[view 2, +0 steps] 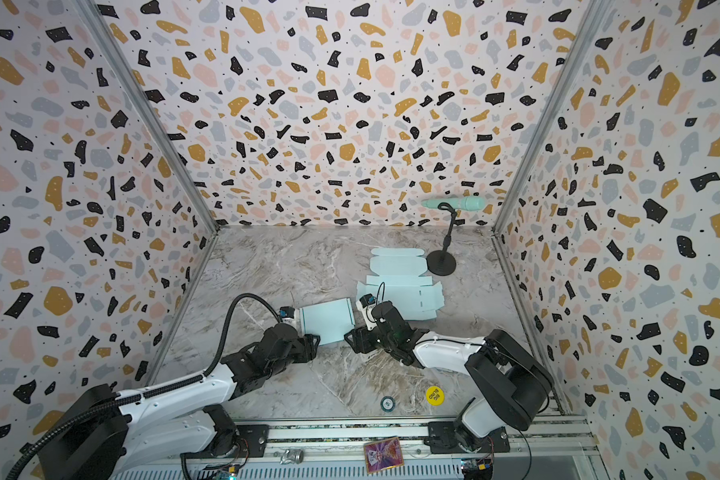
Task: Fold the paper box
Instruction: 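Hold the front tuck flap against the box with both grippers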
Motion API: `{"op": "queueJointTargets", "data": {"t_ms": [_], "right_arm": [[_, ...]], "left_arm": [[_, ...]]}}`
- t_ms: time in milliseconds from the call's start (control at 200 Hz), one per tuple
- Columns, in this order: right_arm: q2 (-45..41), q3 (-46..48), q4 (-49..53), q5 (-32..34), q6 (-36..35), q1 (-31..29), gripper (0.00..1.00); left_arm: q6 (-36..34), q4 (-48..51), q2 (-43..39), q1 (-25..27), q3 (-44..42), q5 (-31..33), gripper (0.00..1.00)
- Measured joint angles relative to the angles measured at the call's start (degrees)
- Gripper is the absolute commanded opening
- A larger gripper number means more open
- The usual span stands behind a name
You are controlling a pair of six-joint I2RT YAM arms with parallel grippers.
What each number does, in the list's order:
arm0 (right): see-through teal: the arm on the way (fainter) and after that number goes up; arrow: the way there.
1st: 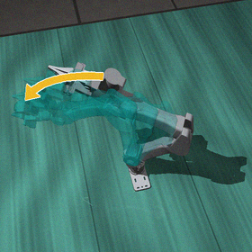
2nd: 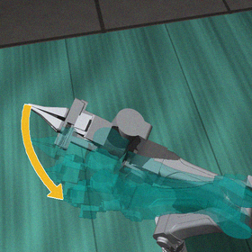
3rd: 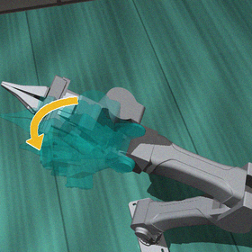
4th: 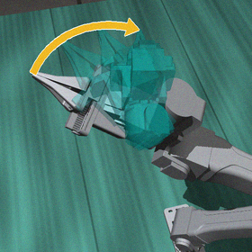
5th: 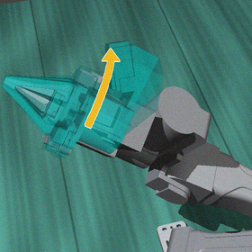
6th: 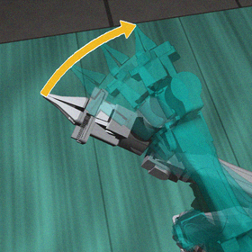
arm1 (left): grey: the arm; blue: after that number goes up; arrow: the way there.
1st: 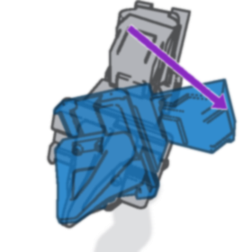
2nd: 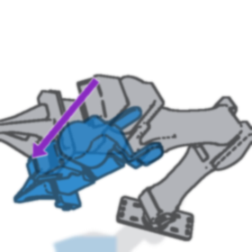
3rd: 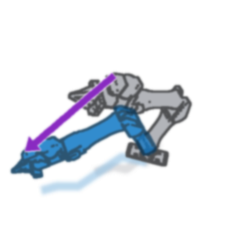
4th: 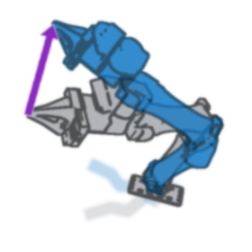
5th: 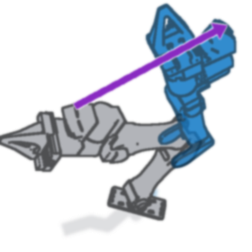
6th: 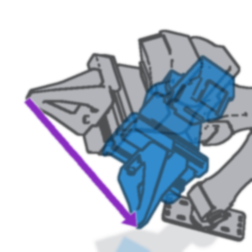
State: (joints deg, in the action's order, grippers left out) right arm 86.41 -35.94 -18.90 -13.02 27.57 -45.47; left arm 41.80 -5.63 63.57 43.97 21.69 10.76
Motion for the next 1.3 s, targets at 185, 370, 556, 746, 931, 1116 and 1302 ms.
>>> {"op": "queueJointTargets", "data": {"t_ms": [185, 370, 556, 746, 931, 1116, 1302], "right_arm": [[1.29, -0.76, -0.72, -0.15, -0.02, -0.52, 0.69], [2.6, -0.76, -0.85, -0.28, 0.02, -1.75, 0.69], [3.56, -0.81, -0.9, -0.26, 0.07, -2.82, 0.68], [3.76, -1.38, -0.83, 0.02, 0.28, -3.58, 0.67], [4.37, -1.97, -0.83, 0.92, 0.39, -4.09, 0.66], [6.1, -2.73, -0.83, 2.16, 0.26, -4.13, 0.64], [8.15, -4.09, -0.79, 3.87, -0.57, -4.13, 0.61]], "left_arm": [[1.81, -2.16, -0.57, 0.68, -2.01, 0.0, 0.65], [2.95, -3.1, -0.79, 1.16, -3.56, 0.04, 0.65], [3.32, -5.05, 0.02, 1.25, -3.65, 0.04, 0.64], [3.89, -6.64, 0.59, 1.33, -3.89, 0.04, 0.63], [4.15, -7.52, 1.2, 1.31, -4.42, 0.55, 0.6], [4.17, -8.76, 2.67, 1.33, -4.46, 1.6, 0.55], [4.13, -9.11, 3.41, 1.31, -4.46, 2.32, 0.52]]}}
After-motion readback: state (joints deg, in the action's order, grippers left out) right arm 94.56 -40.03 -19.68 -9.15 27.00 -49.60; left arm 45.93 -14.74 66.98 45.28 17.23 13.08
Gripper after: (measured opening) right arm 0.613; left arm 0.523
